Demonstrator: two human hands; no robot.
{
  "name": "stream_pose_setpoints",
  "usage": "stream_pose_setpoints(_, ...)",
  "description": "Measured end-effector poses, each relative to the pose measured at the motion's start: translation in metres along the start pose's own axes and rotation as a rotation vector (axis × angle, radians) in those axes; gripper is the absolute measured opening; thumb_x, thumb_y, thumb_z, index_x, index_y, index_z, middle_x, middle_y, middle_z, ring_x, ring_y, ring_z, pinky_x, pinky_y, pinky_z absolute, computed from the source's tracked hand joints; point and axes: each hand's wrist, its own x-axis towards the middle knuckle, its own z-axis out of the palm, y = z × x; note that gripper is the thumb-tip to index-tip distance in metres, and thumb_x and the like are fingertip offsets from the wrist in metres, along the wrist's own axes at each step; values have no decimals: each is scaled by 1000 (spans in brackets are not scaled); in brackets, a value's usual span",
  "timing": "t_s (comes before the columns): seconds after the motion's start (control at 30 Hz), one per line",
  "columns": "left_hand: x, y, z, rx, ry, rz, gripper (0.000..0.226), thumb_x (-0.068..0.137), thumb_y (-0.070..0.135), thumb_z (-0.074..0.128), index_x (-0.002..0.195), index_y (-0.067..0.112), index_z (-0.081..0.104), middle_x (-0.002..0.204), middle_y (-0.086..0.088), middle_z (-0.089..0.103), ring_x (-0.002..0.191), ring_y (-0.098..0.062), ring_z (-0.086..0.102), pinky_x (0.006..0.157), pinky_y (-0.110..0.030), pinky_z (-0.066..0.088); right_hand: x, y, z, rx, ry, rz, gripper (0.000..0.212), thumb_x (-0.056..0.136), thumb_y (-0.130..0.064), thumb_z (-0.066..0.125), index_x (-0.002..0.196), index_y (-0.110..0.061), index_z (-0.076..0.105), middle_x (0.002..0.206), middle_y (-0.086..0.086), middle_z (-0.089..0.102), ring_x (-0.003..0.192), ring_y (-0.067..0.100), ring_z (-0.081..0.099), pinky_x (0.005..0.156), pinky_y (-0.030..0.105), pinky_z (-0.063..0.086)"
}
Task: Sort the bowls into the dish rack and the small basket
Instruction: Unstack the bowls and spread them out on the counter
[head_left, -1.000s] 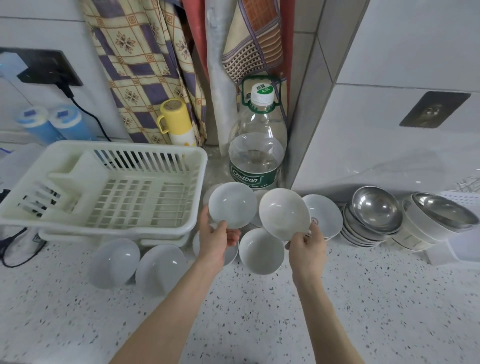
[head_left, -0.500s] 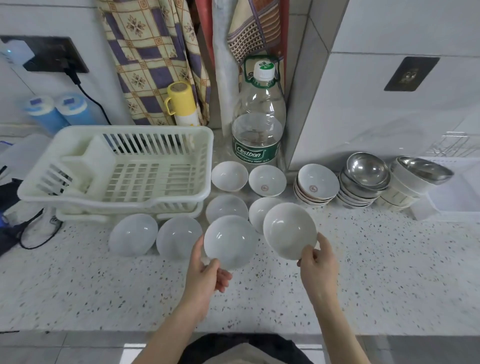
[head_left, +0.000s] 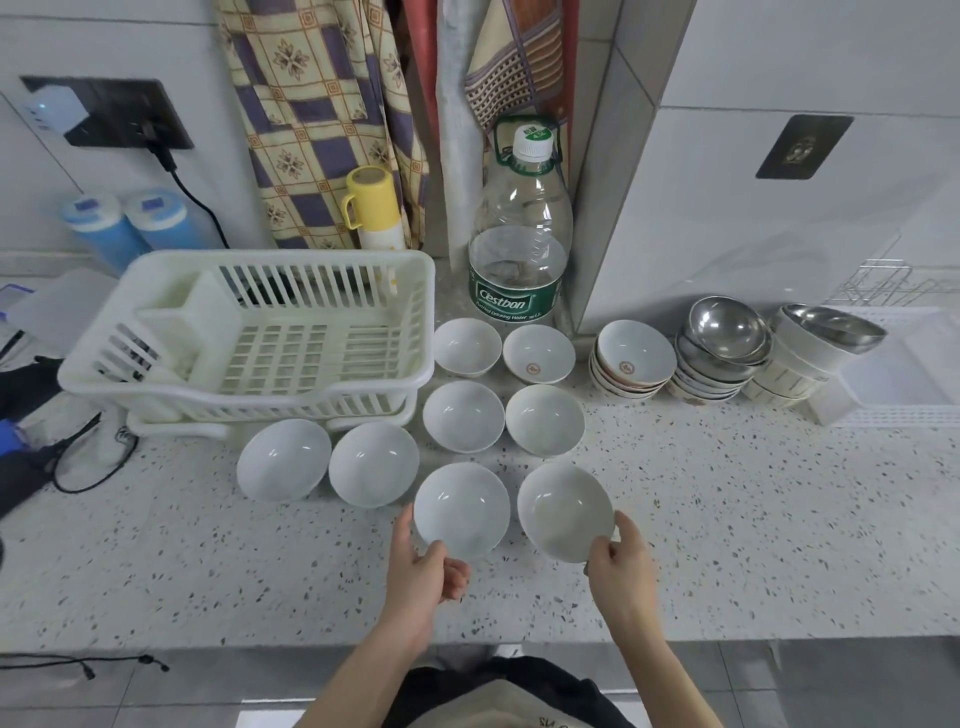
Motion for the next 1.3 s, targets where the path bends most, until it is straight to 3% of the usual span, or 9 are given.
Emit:
stream_pose_setpoints(0.27,6,0,2,-15,-2,-24,72,93,-6,41,147,41,31,58,-14,67,42,-13,52,42,-23,44,3,0,4,-5,-7,-5,50,97,-10,36,147,-14,36,77,10,66,71,23,60,62,35,48)
stream_pose_setpoints(0.53,7,1,3,-13,-21,-34,74,92,-6,45,147,42,28,59,-12,69,44,-11,55,44,-24,46,8,4,8,-27,1,-3,48,96,-9,36,144,-15,39,70,9,63,62,21,57,55,32,44)
stream_pose_setpoints(0.67,8,0,2,-14,-23,-34,73,93,-5,45,147,41,29,62,-14,70,44,-12,56,43,-23,46,8,5,11,-32,-1,-5,47,97,-8,36,144,-13,38,77,11,65,72,25,60,63,39,49)
stream_pose_setpoints(0.93,10,0,1,-20,-12,-21,71,93,-5,46,148,38,32,62,-15,69,44,-12,56,43,-23,47,8,4,16,-12,-11,21,49,97,-8,36,146,-13,36,96,13,67,85,25,62,64,36,50)
stream_pose_setpoints(1.1,11,3,1,-7,-8,-14,70,94,-3,48,146,42,33,64,-15,69,45,-13,56,44,-24,48,8,5,20,-10,-6,26,45,98,-9,38,143,-12,37,75,8,64,67,18,61,52,29,45)
stream_pose_setpoints(1.3,10,4,4,-2,2,-9,71,94,-3,47,144,45,34,66,-16,69,47,-14,56,45,-25,48,9,8,24,20,-5,38,41,99,-13,40,140,-14,38,75,6,66,68,18,63,50,30,46)
